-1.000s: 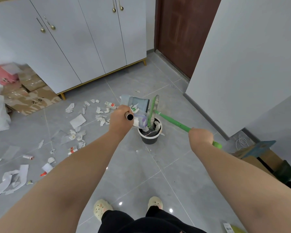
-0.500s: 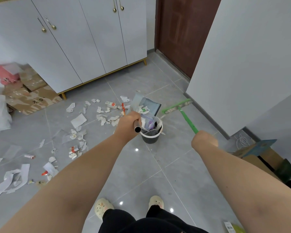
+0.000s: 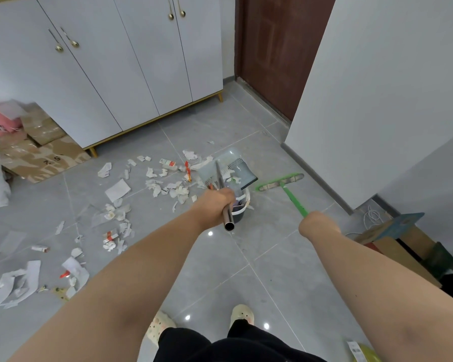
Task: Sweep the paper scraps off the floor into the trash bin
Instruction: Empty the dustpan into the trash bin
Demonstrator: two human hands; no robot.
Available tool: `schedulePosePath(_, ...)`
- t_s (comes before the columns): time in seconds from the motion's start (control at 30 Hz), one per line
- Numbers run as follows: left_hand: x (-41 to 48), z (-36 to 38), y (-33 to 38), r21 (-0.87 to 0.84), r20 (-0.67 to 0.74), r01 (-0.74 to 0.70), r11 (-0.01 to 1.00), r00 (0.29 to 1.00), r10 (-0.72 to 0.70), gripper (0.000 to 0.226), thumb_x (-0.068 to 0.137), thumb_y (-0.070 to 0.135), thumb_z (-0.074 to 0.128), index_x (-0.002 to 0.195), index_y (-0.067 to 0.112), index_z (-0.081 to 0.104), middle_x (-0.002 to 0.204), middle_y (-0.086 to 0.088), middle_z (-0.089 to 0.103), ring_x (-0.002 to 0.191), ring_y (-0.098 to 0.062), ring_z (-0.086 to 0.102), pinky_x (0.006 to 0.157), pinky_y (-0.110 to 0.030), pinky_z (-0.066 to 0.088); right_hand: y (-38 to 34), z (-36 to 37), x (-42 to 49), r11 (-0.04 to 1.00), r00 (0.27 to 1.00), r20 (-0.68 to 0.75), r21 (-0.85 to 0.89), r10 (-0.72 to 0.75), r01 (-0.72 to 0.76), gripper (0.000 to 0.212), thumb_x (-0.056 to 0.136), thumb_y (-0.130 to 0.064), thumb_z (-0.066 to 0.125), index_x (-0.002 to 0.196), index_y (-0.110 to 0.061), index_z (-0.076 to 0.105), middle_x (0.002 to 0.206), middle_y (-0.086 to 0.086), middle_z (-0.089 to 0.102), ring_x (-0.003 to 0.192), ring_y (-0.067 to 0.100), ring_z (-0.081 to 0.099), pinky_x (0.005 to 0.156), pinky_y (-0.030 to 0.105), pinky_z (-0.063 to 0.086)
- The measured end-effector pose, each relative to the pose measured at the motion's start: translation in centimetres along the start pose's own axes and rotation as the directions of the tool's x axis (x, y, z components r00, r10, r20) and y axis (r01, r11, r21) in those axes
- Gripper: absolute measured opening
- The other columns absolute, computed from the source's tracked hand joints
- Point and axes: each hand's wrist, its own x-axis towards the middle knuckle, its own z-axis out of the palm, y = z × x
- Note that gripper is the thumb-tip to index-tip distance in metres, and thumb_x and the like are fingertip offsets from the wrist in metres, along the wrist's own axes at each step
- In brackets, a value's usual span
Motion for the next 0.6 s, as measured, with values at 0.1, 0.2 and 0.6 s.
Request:
schedulePosePath(0.1,-0.2,-0.7,-0.5,0.045,-0.009,-0.061,0.997,0.998,0.061,0.04,0.08,0.027,0.037,0.092,0.006,0.069,0.103,-0.011,0.068,0.083,-0.03,0.066,0.073,-0.033,0.052,0.0,-0.1,0.1,1.0,1.0,-0.007,0.005,0.012,-0.012,0.029,0.094,-0.012,0.043,0.119,-0.007,0.055,0.092,0.006,0.053,0.102,0.026,0.06,0.076,0.03,0.043)
schedulePosePath(0.2,-0.2,-1.6,-0.6,0.111,-0.042,-0.107,0.988,0.993,0.113,0.027,0.076,0.011,0.043,0.08,0.004,0.069,0.082,-0.009,0.068,0.064,-0.029,0.065,0.058,-0.031,0.052,-0.2,-0.1,0.4,1.0,1.0,-0.006,0.023,0.019,-0.019,0.03,0.094,-0.011,0.043,0.122,-0.006,0.055,0.105,0.009,0.06,0.108,0.027,0.059,0.078,0.03,0.043)
schedulePosePath(0.6,-2.1,1.0,-0.1,0.042,0.022,-0.111,0.993,0.994,0.11,0.027,0.069,0.014,0.044,0.074,0.009,0.07,0.081,-0.009,0.07,0.056,-0.026,0.065,0.05,-0.031,0.055,-1.0,0.2,-0.1,0.999,0.999,-0.011,-0.029,-0.031,0.031,0.028,0.093,-0.01,0.044,0.118,-0.009,0.057,0.106,0.007,0.061,0.108,0.025,0.059,0.083,0.03,0.045)
